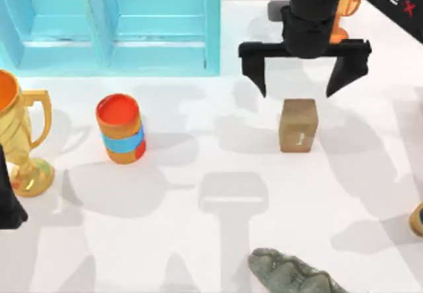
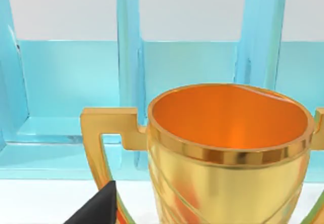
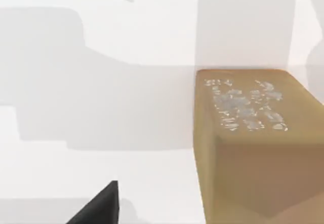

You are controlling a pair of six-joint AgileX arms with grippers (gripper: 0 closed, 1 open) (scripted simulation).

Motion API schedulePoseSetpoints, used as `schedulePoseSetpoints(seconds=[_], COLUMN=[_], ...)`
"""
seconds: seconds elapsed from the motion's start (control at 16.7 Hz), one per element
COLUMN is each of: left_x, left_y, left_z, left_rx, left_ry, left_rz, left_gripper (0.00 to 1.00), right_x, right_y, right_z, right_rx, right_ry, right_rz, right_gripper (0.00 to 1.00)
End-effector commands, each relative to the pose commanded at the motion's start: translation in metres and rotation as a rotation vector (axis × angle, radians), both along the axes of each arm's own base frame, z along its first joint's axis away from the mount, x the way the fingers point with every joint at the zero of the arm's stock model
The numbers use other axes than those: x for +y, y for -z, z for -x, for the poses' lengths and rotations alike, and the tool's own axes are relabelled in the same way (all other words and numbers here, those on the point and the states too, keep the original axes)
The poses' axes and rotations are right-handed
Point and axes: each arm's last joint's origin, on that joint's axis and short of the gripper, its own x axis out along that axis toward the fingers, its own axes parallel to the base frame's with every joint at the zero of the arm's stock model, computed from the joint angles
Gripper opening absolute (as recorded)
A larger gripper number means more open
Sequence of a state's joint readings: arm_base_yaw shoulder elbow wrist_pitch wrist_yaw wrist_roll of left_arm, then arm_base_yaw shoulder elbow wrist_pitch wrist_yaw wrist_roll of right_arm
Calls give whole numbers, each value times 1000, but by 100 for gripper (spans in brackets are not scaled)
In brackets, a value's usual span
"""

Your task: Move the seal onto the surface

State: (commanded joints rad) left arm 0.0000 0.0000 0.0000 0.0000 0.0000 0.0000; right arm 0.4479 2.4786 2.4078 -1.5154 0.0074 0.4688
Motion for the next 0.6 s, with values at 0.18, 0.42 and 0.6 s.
schedulePoseSetpoints(seconds=[0.18,0.42,0.6], left_x=[0,0,0], left_y=[0,0,0], left_z=[0,0,0], left_rx=[0,0,0], left_ry=[0,0,0], left_rz=[0,0,0], left_gripper=[100,100,100], right_x=[-3,-11,-13], right_y=[-42,-73,-79], right_z=[4,16,20], right_rx=[-28,-23,-19], right_ry=[1,4,5], right_rz=[-14,-12,-9], right_gripper=[100,100,100])
